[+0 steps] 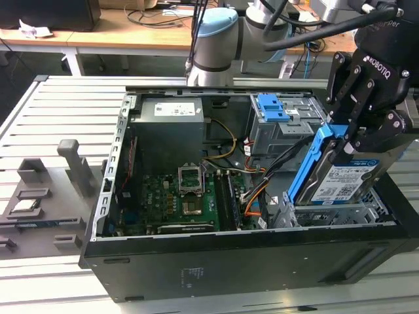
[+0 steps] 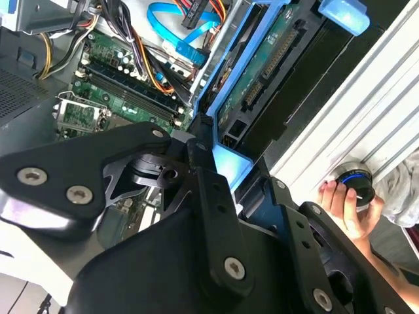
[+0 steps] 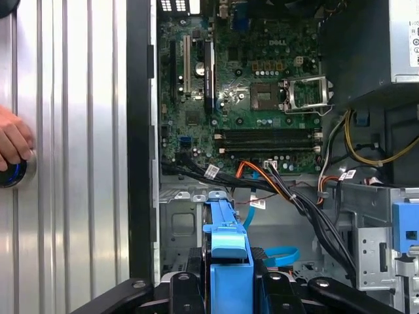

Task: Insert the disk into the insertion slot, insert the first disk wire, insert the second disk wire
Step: 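Insert the disk into the insertion slot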

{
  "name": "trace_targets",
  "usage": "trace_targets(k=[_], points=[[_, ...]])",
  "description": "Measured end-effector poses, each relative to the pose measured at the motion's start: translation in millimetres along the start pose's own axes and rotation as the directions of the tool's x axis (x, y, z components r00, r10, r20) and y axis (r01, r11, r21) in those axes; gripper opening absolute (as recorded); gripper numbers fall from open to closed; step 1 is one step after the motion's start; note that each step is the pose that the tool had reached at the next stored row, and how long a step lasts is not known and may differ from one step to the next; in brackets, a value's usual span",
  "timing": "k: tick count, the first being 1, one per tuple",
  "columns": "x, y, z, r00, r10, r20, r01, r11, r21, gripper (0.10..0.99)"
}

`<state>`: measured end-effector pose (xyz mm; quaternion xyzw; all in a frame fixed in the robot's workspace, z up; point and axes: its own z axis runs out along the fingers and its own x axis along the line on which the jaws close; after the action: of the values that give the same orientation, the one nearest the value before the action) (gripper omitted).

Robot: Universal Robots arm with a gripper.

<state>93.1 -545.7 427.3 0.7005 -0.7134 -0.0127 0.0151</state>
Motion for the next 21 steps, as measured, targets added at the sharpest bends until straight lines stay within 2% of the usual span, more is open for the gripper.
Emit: trace_targets(k=[3,8,16,17,21], points=[[0.0,-0.3,7.8,1.0,0.0,0.0001,0.0,1.0,0.0,0.369],[-0.1,-0.6,14.8,1.0,0.0,-0.0001,0.0,1.0,0.0,0.369],[-0.1,-0.6,15.3,1.0,0.0,-0.0001,0.0,1.0,0.0,0.38],[-0.1,-0.6,15.4,1.0,0.0,0.0001,0.0,1.0,0.0,0.443],[-0.1,-0.6,15.4,1.0,0.0,0.0,0.0,1.0,0.0,0.431]])
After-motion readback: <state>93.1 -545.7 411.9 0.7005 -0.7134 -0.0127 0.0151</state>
